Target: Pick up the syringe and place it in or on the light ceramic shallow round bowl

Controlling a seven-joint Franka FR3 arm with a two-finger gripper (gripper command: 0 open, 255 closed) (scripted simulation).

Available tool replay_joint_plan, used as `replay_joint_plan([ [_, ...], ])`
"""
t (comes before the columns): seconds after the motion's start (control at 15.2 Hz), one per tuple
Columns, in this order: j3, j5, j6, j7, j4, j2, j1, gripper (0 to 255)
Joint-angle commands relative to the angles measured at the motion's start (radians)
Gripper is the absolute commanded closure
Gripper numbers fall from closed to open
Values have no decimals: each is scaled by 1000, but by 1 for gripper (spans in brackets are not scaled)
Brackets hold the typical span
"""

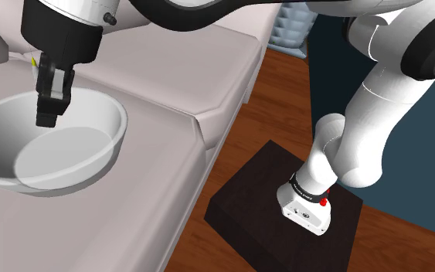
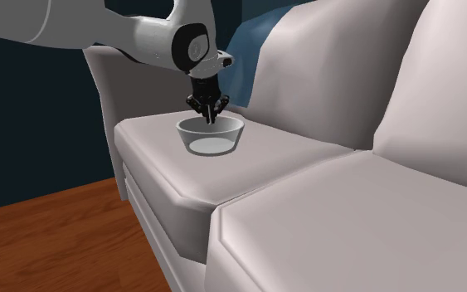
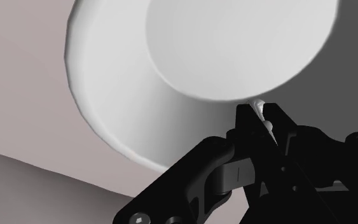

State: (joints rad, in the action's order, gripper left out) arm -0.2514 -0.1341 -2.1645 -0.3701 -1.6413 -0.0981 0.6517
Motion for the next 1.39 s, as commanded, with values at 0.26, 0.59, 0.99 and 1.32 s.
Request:
replay_joint_plan([
  [0.26,0,0,-1,0,-1,0,0,0],
  [0.59,0,0,-1,0,-1,0,0,0],
  [0.99,8,-16,102,-9,45,57,-13,0],
  [1.32,8,-16,102,-8,45,57,-13,0],
])
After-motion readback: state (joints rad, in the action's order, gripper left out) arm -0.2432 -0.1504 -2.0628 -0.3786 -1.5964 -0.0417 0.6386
